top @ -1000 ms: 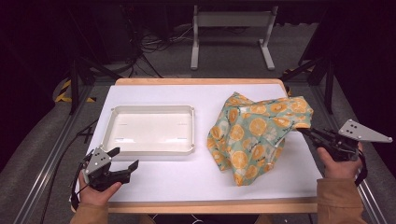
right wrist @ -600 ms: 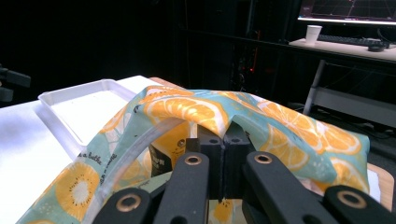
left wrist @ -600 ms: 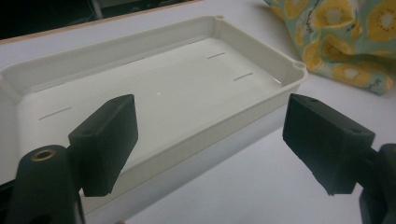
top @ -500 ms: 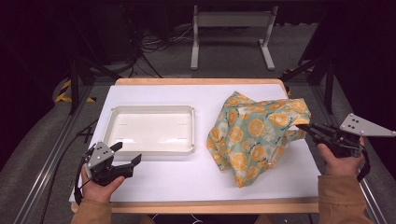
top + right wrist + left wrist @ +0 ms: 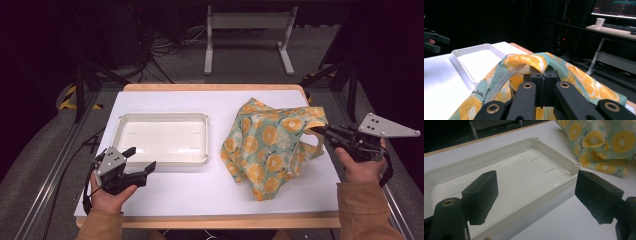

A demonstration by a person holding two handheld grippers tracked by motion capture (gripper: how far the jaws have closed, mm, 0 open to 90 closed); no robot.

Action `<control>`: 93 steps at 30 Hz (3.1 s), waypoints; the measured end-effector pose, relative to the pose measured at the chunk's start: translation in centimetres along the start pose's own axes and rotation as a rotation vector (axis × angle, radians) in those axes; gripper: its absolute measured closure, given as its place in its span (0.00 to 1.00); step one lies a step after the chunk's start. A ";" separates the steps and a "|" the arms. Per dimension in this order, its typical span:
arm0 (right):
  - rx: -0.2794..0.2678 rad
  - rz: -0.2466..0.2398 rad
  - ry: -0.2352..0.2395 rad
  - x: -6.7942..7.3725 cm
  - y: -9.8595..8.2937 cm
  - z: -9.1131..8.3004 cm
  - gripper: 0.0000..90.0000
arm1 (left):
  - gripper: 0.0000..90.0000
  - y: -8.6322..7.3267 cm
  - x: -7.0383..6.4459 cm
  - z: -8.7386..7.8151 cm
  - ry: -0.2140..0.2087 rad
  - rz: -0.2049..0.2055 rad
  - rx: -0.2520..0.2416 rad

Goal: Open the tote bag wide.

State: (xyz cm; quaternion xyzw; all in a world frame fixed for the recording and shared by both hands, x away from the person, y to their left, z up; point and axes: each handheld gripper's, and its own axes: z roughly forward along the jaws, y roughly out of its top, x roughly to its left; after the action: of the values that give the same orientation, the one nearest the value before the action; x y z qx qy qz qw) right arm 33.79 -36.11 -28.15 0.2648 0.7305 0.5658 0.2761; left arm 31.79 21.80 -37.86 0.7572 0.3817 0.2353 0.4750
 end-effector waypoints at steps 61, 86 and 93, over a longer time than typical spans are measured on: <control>0.010 -0.100 0.221 4.8 5.5 10.2 1.00 | 0.14 7.2 -5.9 5.9 -0.275 0.099 -0.045; 0.007 -0.102 0.239 5.2 5.5 11.1 0.99 | 0.14 13.2 -9.9 9.6 -0.414 0.121 -0.100; 0.001 -0.100 0.244 5.4 5.4 11.3 0.99 | 0.13 14.2 -11.3 10.7 -0.428 0.132 -0.099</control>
State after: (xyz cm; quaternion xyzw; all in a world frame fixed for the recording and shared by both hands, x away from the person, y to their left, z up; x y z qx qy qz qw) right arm 38.36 -23.47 -25.77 0.1574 0.7711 0.5791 0.2128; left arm 37.74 3.37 -29.74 0.7888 0.2099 0.1185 0.5654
